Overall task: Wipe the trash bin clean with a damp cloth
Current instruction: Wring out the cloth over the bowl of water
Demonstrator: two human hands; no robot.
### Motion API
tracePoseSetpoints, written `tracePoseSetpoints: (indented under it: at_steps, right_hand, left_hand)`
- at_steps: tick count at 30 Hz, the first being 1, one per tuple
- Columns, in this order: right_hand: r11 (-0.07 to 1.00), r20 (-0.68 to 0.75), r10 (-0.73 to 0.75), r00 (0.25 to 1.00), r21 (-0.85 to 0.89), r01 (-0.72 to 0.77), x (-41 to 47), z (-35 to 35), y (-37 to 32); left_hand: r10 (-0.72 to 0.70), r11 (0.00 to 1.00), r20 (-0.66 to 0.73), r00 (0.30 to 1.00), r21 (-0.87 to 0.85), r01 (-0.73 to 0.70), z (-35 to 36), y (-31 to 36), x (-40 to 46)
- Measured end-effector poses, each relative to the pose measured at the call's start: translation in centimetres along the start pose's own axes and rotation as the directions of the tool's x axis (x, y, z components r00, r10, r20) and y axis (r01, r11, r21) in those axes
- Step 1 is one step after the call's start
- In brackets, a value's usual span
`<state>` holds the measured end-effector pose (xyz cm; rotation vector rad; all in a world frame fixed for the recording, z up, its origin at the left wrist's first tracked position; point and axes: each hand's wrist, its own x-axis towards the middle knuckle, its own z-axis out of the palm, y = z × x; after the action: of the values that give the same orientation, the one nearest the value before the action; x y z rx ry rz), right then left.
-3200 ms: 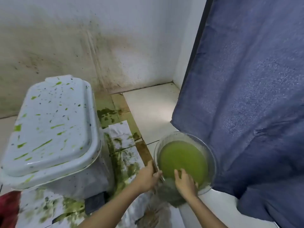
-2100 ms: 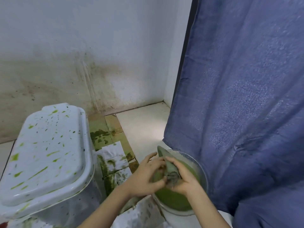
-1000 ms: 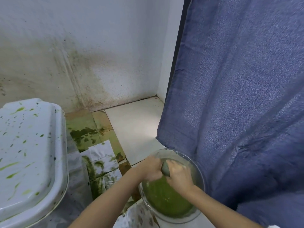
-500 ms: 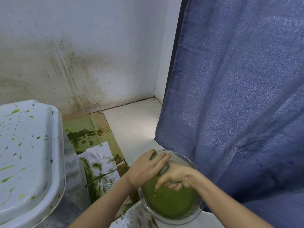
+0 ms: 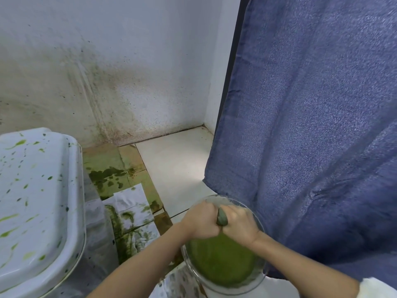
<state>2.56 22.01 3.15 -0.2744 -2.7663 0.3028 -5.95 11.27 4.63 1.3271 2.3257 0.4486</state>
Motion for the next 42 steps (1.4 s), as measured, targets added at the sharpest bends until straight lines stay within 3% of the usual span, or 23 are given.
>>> tracePoseSetpoints:
  at_steps: [3, 6, 10, 12, 14, 15, 17, 18, 20, 22, 24, 27, 29, 33, 35, 40, 42]
  right_hand:
    - [0.981, -0.215, -0.192, 0.958, -0.032, 0.189, 0.3, -0.1, 0.5]
    - [0.984, -0.265, -0.18, 0.947, -0.068, 0.167, 0.9, 0.6, 0.9]
    - [0.997, -0.172, 0.004, 0.985, -0.082, -0.018, 0.4, 0.5, 0.1]
    - [0.986, -0.086, 0.14, 0.986, -0.074, -0.146, -0.2, 0.2, -0.5]
    - [0.95, -0.034, 0.312, 0.95, 0.006, -0.312, -0.5, -0.7, -1.6]
    - [0.925, -0.002, 0.379, 0.925, 0.039, -0.379, -0.5, -1.3, -2.2]
    - [0.903, 0.019, 0.424, 0.905, 0.069, -0.424, -0.2, -2.6, -3.3]
    - [0.9, 0.03, 0.43, 0.902, 0.07, -0.431, -0.1, -3.3, -3.9]
    - [0.889, 0.067, 0.442, 0.894, 0.1, -0.447, 0.1, -4.9, -5.0]
    - [0.88, 0.181, 0.422, 0.888, 0.156, -0.449, 0.3, -6.6, -5.8]
    - [0.831, 0.339, 0.334, 0.879, 0.334, -0.445, 0.6, -8.7, -6.4]
    - [0.566, 0.45, 0.117, 0.885, 0.702, -0.432, 1.4, -12.2, -8.3]
    - [0.414, 0.408, 0.121, 0.905, 0.808, -0.42, 1.9, -14.5, -10.4]
    - [0.203, 0.379, 0.205, 0.902, 0.885, -0.418, 2.8, -17.9, -14.9]
    - [0.107, 0.416, 0.215, 0.884, 0.889, -0.445, 3.3, -19.3, -17.0]
    - [-0.077, 0.402, 0.128, 0.907, 0.916, -0.395, 4.4, -20.9, -21.7]
    - [-0.073, 0.378, 0.056, 0.924, 0.925, -0.373, 4.8, -21.5, -23.5]
  left_hand:
    - [0.058, 0.995, -0.012, 0.998, -0.085, -0.059, -0.4, 0.0, 0.1]
    - [0.114, 0.989, -0.019, 0.993, -0.087, -0.116, -1.4, 0.0, 0.5]
    - [0.069, 0.997, -0.056, 0.996, 0.029, -0.068, -0.2, -1.4, 0.7]
    - [0.025, 0.998, -0.049, 0.998, -0.051, -0.027, 0.2, -2.0, 0.1]
    - [-0.08, 0.961, -0.043, 0.996, -0.268, 0.066, -0.4, -1.7, -1.2]
    - [-0.164, 0.881, -0.023, 0.986, -0.454, 0.136, -0.9, -1.3, -1.9]
    - [-0.285, 0.586, 0.07, 0.956, -0.777, 0.231, -2.6, 0.0, -3.2]
    - [-0.308, 0.437, 0.101, 0.946, -0.868, 0.235, -3.5, 0.7, -3.9]
    - [-0.352, 0.325, 0.051, 0.934, -0.93, 0.173, -5.1, 1.7, -5.0]
    - [-0.41, 0.377, -0.101, 0.907, -0.924, 0.068, -6.6, 2.2, -6.2]
    - [-0.43, 0.494, -0.261, 0.864, -0.869, -0.016, -8.6, 2.6, -7.7]
    - [-0.345, 0.623, -0.38, 0.858, -0.777, -0.093, -12.4, 3.6, -10.6]
    - [-0.304, 0.652, -0.42, 0.855, -0.746, -0.135, -14.8, 4.4, -12.7]
    - [-0.371, 0.695, -0.519, 0.77, -0.705, -0.14, -18.6, 5.4, -16.9]
    - [-0.366, 0.716, -0.528, 0.767, -0.686, -0.13, -20.0, 5.4, -19.1]
    - [-0.285, 0.758, -0.576, 0.766, -0.625, -0.188, -22.8, 4.2, -24.4]
    - [-0.288, 0.767, -0.602, 0.745, -0.611, -0.197, -23.8, 3.7, -26.5]
